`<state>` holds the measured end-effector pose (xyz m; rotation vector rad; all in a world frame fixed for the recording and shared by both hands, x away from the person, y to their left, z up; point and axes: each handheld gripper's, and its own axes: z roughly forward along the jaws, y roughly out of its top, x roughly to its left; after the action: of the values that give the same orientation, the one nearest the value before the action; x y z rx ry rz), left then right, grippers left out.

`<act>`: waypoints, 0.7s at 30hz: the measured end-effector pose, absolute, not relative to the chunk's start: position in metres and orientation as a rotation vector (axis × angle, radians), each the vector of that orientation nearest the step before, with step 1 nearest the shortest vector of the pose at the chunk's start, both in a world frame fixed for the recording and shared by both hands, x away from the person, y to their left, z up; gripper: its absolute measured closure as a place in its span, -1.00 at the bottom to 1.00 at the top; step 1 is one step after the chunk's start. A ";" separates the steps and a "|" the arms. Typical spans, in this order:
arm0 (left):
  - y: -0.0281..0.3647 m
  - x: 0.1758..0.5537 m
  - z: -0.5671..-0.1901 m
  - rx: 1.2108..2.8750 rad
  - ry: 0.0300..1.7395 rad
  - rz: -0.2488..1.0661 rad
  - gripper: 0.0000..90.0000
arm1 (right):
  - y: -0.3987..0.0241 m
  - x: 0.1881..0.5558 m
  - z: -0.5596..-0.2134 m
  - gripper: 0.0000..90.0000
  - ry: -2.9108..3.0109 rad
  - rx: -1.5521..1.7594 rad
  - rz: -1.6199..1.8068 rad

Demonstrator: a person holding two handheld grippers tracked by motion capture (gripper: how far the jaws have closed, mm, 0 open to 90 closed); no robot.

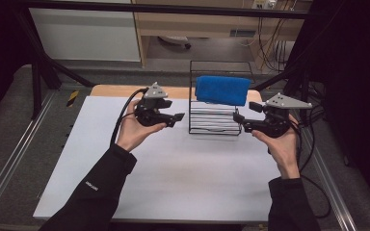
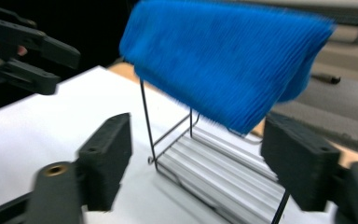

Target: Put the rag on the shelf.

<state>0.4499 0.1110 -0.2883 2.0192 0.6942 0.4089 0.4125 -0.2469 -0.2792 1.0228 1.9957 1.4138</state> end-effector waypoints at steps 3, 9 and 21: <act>0.125 0.439 -0.304 2.018 0.706 0.415 -0.43 | -0.242 0.409 -0.290 -0.64 2.023 1.039 1.415; 0.151 0.420 -0.333 2.035 0.733 0.440 -0.71 | -0.235 0.401 -0.317 -0.84 2.068 1.057 1.427; 0.210 0.390 -0.390 2.055 0.812 0.418 -0.86 | -0.228 0.392 -0.377 -0.98 2.171 1.111 1.362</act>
<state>0.3899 0.2096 -0.3898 2.0553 0.8118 0.4181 0.3915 -0.2275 -0.3773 1.1115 2.1708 1.3617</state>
